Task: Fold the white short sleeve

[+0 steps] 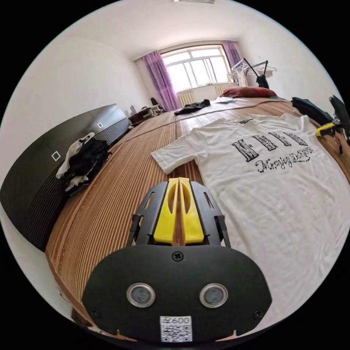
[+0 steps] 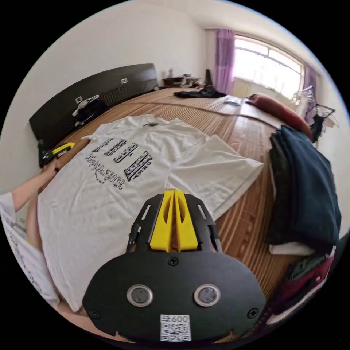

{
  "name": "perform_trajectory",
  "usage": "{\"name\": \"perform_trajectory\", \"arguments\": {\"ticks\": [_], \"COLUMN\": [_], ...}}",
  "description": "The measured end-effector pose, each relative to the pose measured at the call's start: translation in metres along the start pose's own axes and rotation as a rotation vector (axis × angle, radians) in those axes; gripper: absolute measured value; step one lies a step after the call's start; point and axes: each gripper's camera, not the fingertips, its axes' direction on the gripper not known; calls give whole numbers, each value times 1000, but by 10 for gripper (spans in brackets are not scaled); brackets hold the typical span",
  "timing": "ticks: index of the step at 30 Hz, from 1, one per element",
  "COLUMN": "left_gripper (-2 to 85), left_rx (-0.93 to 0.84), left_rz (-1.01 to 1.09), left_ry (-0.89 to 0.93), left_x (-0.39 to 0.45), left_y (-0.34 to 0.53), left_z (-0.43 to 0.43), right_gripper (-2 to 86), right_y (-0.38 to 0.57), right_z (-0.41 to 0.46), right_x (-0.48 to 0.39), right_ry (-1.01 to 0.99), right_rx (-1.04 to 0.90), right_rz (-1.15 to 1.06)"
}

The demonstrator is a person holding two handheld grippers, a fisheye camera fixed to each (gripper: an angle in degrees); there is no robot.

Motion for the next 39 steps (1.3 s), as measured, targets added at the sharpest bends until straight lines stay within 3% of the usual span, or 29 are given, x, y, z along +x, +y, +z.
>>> {"name": "perform_trajectory", "arguments": {"ticks": [2,4,6,9,12,14,16,19,22,26,31,39], "left_gripper": [6,6,7,13,26,39,53,70,74,72,59,50], "left_rx": [-41,-70,-51,-165,-223,-235,-258,-311,-373,-475,-625,-665], "left_rz": [49,117,52,69,-27,-145,-284,-349,-316,-289,-337,-418], "left_ry": [-20,16,-24,18,178,329,553,736,803,926,1007,1181], "left_x": [4,5,-14,-35,-80,-125,-189,-241,-258,-276,-308,-352], "left_y": [13,23,43,67,93,105,119,132,136,125,108,103], "left_z": [-19,-45,-88,-115,-121,-115,-100,-80,-63,-26,17,64], "right_gripper": [-8,-8,-6,1,47,85,82,53,20,-1,-7,14], "right_y": [33,62,95,151,199,229,247,275,296,324,345,364], "right_z": [-37,-65,-93,-127,-144,-148,-145,-143,-143,-132,-121,-105], "right_x": [-29,-54,-80,-119,-134,-125,-113,-113,-111,-81,-58,-14], "right_ry": [136,126,59,-53,-198,-290,-327,-327,-285,-398,-502,-731], "right_rx": [37,15,-26,-83,-141,-181,-257,-284,-211,-113,-51,30], "right_rz": [22,35,40,49,107,197,268,322,395,644,727,899]}}
